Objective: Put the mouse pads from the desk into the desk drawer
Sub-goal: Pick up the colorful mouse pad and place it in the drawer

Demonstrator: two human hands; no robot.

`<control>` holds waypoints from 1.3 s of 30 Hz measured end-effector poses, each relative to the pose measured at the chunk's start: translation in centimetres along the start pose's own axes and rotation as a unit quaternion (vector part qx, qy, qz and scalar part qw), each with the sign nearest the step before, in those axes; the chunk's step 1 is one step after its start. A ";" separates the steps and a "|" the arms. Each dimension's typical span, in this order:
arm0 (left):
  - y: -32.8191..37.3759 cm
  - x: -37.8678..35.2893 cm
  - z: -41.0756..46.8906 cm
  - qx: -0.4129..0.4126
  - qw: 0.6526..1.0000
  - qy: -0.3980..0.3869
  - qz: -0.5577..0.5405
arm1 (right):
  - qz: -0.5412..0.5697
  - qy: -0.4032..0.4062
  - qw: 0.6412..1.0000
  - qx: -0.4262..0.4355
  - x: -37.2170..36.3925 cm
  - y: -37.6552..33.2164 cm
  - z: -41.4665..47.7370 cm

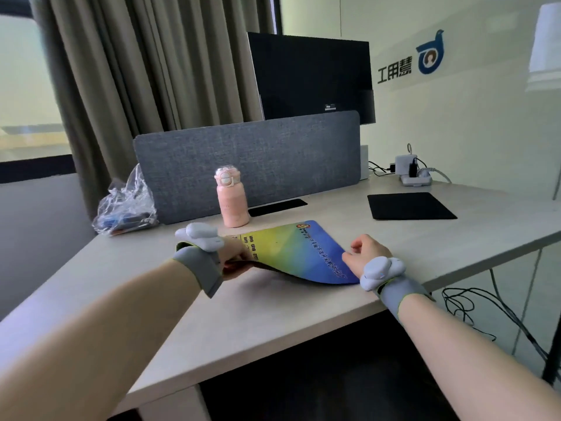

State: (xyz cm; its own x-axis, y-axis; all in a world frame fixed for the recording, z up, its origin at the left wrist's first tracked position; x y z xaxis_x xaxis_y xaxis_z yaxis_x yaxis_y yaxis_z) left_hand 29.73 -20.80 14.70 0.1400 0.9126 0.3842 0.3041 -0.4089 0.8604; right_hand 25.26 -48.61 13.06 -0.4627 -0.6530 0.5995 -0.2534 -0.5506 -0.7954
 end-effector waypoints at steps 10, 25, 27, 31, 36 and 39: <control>-6.2 3.2 -9.0 0.078 0.980 -0.099 -0.152 | -0.141 -0.053 0.986 -0.077 2.0 -2.0 -12.0; -7.4 18.1 -32.7 -0.078 0.891 0.145 0.423 | 0.067 -0.249 0.966 0.006 4.9 -11.9 -34.2; -9.3 20.6 -35.7 -0.077 0.890 0.182 0.410 | 0.079 -0.263 0.961 0.023 4.6 -13.3 -37.2; -13.2 23.3 -39.9 -0.079 0.905 0.186 0.375 | 0.088 -0.279 0.956 0.004 3.3 -14.3 -41.0; -18.7 24.4 -42.5 -0.086 0.917 0.151 0.358 | 0.064 -0.327 0.943 -0.006 0.8 -14.3 -46.0; -21.9 24.1 -41.8 -0.067 0.922 0.119 0.362 | 0.025 -0.339 0.940 -0.014 -1.5 -13.7 -46.7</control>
State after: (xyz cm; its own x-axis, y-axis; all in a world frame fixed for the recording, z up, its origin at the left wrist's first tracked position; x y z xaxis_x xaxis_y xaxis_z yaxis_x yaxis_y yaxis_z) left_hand -12.91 10.25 19.12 0.0449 0.3820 0.9231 0.0915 -0.9217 0.3770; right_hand -10.24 -15.83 18.93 0.1712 -0.8648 0.4720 -0.2725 -0.5019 -0.8209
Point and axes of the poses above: each hand's wrist, its own z-axis towards the middle knuckle, its own x-axis out of the back of the hand, y = z × x, the point moved 9 cm from there along z, towards the middle knuckle, and after that the axes turned 5 degrees about z, right-handed, at the moved point
